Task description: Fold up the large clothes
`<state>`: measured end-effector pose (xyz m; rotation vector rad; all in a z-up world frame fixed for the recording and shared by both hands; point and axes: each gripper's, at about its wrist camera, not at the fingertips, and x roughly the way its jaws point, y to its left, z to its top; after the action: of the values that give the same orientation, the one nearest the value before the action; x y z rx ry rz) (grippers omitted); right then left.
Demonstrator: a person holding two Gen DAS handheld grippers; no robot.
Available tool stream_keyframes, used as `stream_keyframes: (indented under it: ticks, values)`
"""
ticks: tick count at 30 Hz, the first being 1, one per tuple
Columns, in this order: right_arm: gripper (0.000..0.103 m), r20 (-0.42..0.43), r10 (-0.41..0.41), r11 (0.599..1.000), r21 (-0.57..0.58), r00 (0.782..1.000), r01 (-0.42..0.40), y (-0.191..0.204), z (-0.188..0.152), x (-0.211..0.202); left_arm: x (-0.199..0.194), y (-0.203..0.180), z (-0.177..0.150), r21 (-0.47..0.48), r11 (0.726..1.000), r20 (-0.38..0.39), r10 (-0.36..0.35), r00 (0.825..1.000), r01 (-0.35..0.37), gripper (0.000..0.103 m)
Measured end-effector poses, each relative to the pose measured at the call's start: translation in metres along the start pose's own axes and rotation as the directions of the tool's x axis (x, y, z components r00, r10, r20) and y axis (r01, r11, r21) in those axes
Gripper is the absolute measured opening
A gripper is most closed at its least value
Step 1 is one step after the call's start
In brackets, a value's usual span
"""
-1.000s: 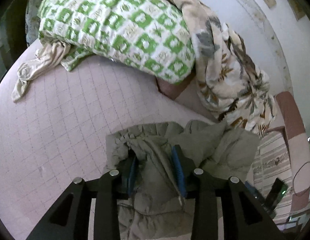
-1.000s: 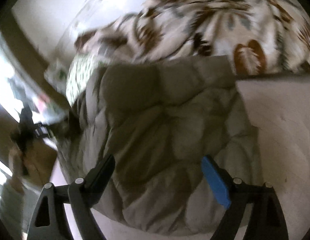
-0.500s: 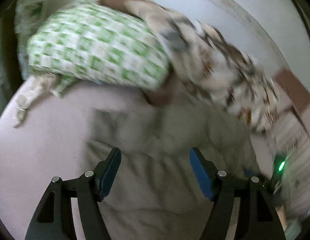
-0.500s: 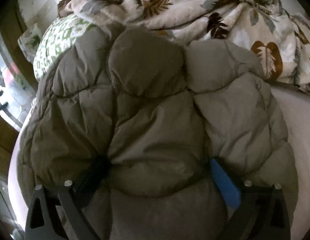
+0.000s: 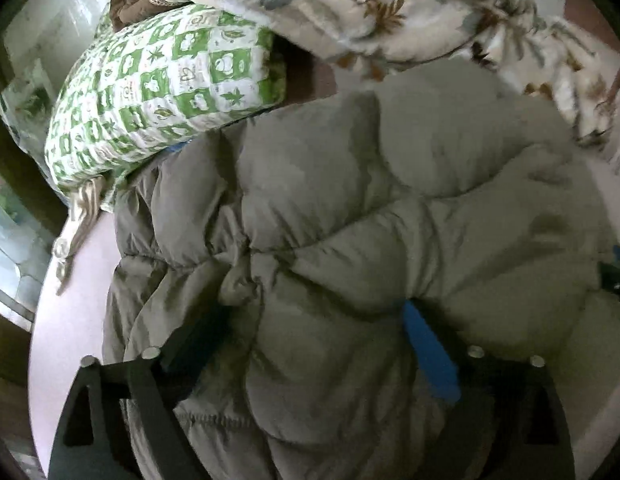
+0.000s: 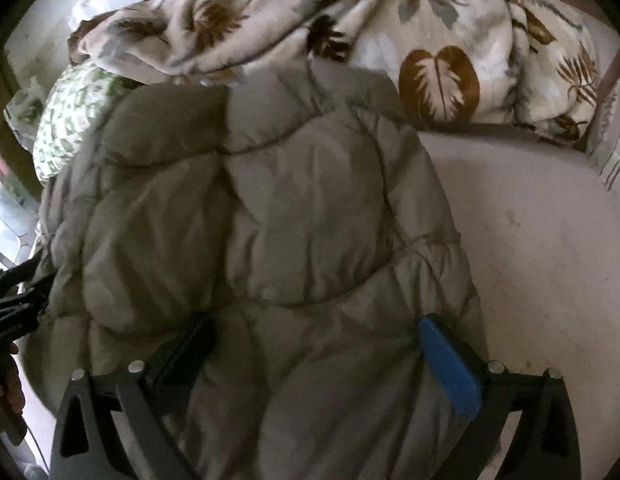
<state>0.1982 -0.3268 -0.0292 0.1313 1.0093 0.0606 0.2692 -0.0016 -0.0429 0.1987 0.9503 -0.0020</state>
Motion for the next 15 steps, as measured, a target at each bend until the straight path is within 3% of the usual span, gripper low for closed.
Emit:
stream_keyframes:
  ticks: [8,12,15]
  values:
    - [0.103,-0.010,0.007,1.000,0.015,1.000,-0.007,-0.012,0.012,0.026,0.016,0.005,0.009,-0.013,1.000,-0.022,0.002,1.000,-0.002,0.098]
    - [0.102,0.005,-0.010,1.000,0.007,1.000,0.010,-0.004,0.015,0.002,-0.013,0.025,-0.001,-0.054,0.998,0.049,-0.042,0.998,0.045,0.097]
    - [0.102,0.045,0.036,0.999,0.006,0.998,-0.036,-0.001,0.009,-0.026,-0.047,0.050,-0.024,-0.086,0.992,0.118,-0.083,0.990,0.093,0.097]
